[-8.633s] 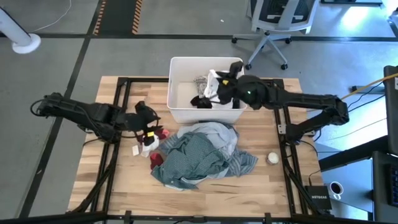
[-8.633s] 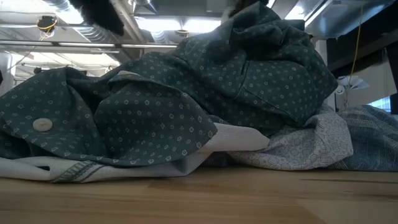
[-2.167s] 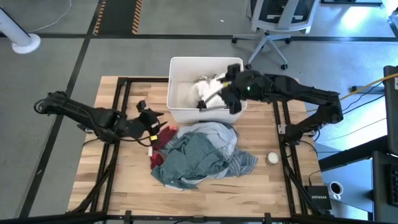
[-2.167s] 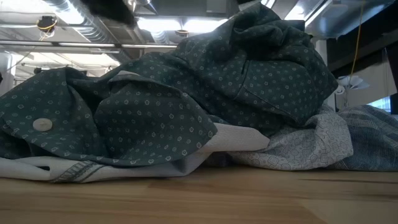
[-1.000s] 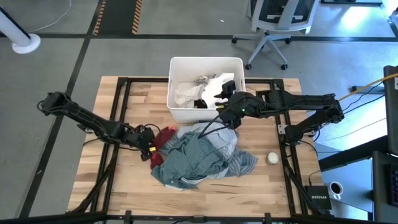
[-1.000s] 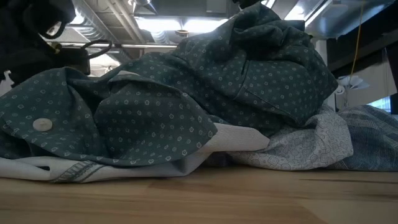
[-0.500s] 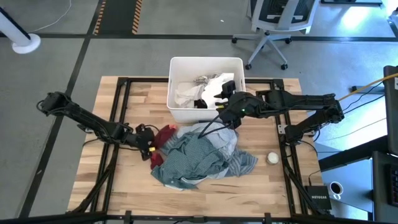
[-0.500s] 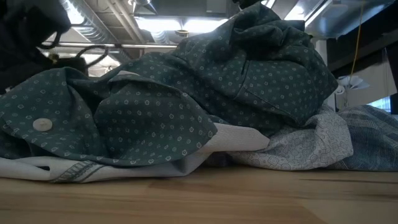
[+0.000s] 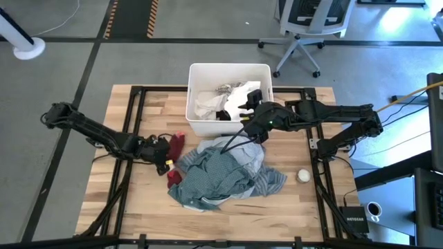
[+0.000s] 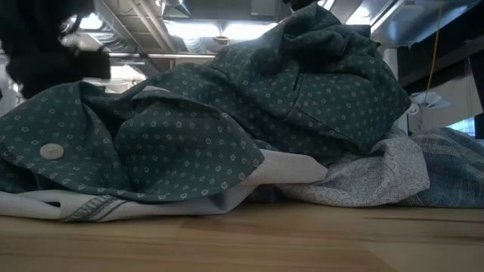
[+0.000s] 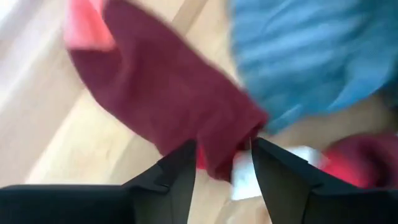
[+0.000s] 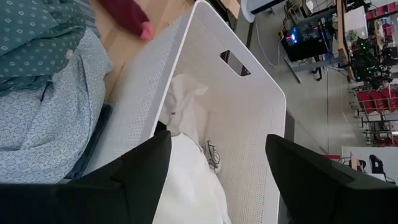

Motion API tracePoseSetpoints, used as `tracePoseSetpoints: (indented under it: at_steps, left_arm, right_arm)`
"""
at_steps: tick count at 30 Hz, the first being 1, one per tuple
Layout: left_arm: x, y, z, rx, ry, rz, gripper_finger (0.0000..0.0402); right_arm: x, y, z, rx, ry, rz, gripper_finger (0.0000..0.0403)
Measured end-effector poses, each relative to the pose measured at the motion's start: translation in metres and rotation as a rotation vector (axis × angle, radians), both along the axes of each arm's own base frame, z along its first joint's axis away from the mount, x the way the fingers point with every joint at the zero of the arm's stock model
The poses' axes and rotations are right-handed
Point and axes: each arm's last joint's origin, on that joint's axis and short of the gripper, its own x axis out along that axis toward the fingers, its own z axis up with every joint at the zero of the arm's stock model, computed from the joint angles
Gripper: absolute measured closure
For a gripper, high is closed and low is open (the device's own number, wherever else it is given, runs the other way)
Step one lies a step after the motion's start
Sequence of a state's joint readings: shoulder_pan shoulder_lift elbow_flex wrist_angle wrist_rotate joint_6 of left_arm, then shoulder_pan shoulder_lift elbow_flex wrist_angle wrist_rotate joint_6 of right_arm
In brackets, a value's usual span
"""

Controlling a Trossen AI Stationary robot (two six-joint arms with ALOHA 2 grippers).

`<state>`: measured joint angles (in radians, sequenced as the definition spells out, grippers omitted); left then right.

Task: Sort clothes
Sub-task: Put the top red sock into the white bin

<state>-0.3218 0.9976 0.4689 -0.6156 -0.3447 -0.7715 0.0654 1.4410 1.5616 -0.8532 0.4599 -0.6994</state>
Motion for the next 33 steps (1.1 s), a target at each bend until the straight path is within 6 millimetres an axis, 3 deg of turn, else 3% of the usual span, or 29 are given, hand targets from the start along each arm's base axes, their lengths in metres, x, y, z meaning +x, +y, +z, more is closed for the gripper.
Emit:
tracePoseSetpoints:
  at_steps: [4,8,13,22,33]
  left_arm:
    - [0.013,-0.004,0.020,0.021,-0.101,-0.092,0.0260]
    - [0.017,-0.002,0.024,0.046,-0.140,-0.120,0.0260]
    - [0.017,0.010,0.018,0.071,-0.130,-0.017,0.0260]
    - [0.015,0.020,-0.001,0.088,-0.116,0.015,0.0260]
    - [0.016,0.032,-0.004,0.088,-0.091,0.076,0.0260]
  right_arm:
    - [0.000,0.000,0.000,0.000,0.000,0.000,0.0123]
    - [0.000,0.000,0.000,0.009,-0.003,-0.007,0.0123]
    - [0.000,0.000,0.000,0.011,-0.003,-0.009,0.0123]
    - [0.000,0.000,0.000,0.010,-0.004,-0.009,0.0123]
    - [0.000,0.000,0.000,0.010,-0.004,-0.009,0.0123]
